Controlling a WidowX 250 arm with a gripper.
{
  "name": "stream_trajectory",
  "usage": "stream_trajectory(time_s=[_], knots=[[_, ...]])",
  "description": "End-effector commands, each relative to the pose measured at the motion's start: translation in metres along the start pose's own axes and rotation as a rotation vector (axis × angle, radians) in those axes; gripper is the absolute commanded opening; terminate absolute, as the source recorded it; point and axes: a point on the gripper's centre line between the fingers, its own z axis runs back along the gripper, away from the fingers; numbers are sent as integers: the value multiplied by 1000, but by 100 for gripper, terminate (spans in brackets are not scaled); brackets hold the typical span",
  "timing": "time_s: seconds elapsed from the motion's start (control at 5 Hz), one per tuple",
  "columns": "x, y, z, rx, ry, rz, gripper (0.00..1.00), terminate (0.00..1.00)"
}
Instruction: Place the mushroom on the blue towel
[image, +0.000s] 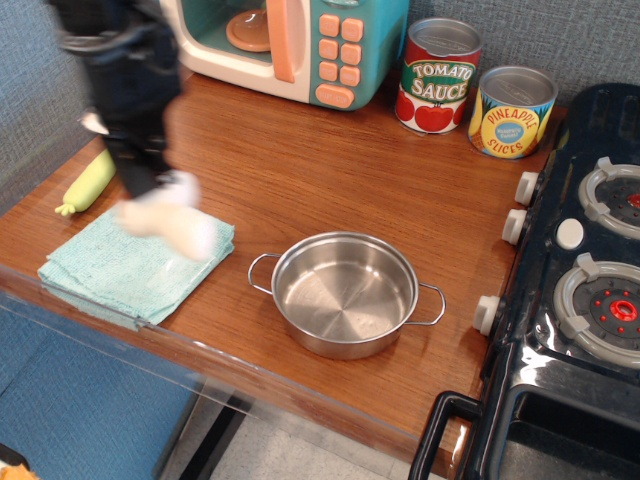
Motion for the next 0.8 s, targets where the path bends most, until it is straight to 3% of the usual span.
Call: stream_trajectory(time_s=[0.0, 0.2, 0.6], knots=[[-34, 44, -2, 64, 68, 137, 0, 0], [-31, 47, -7, 58, 73, 131, 100, 0], [-27, 44, -8, 58, 66, 108, 100, 0]])
